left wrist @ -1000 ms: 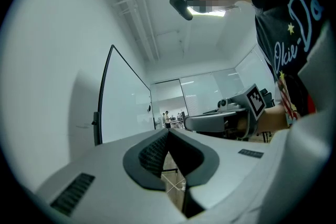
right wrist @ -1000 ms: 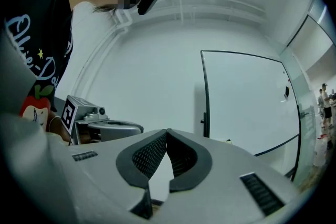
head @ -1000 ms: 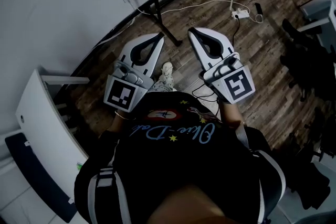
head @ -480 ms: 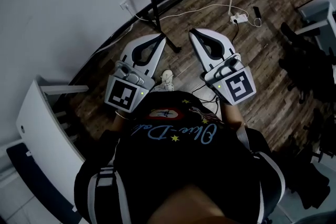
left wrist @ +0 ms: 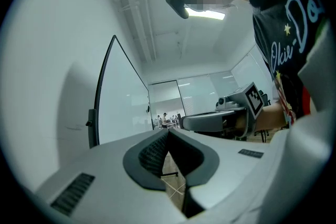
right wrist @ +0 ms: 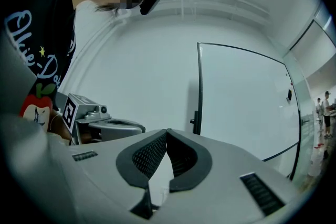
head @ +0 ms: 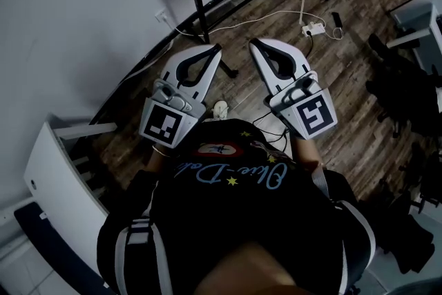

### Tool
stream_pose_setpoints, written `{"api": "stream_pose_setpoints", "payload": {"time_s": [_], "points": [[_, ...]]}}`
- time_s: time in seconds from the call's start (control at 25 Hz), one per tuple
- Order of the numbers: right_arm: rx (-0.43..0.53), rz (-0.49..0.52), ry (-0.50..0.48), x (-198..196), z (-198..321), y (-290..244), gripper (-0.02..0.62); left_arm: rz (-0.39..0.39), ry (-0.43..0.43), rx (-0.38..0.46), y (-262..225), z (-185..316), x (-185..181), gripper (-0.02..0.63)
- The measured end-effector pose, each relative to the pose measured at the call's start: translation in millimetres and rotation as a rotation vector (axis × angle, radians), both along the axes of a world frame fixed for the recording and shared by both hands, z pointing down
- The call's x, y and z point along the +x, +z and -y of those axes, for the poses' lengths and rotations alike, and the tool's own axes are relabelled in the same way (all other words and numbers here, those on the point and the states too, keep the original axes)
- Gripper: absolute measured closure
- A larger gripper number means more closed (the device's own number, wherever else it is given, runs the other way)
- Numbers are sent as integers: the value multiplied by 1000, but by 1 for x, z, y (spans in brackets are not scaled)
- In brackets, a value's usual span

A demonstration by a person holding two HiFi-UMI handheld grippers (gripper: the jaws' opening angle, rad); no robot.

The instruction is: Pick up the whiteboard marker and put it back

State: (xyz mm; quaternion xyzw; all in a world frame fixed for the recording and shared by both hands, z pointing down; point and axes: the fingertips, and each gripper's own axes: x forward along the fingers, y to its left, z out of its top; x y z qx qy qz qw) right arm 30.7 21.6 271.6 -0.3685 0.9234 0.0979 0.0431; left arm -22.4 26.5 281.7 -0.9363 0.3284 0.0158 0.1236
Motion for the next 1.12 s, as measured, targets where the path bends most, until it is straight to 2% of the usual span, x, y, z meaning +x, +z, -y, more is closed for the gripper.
{"api": "stream_pose_setpoints", "payload": {"time_s": [0.32,1.12], "points": [[-27,-28,25,-4,54,6,558,4,34,-32,6,55,0,589],[-30,-77,86,-26,123,14,560,-5,81,-49,17,123,-19,589]]}}
